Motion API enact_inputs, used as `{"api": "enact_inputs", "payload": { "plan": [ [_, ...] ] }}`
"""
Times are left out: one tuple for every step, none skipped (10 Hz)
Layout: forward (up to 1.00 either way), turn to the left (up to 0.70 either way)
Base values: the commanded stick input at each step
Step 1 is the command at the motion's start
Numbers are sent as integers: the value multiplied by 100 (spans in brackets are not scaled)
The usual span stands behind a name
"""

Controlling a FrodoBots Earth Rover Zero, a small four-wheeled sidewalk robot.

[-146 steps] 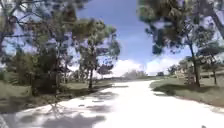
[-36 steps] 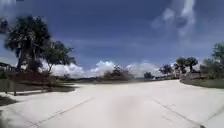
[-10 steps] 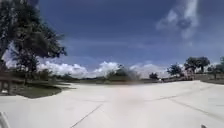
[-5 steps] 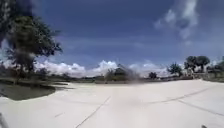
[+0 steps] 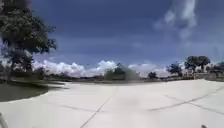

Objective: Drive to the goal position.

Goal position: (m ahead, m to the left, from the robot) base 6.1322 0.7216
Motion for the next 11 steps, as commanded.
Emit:
{"api": "enact_inputs", "payload": {
  "plan": [
    [85, 16],
    [85, 38],
    [85, 38],
    [85, 38],
    [85, 38],
    [85, 38],
    [85, 33],
    [85, 4],
    [85, 4],
    [85, 4],
    [85, 4]
  ]
}}
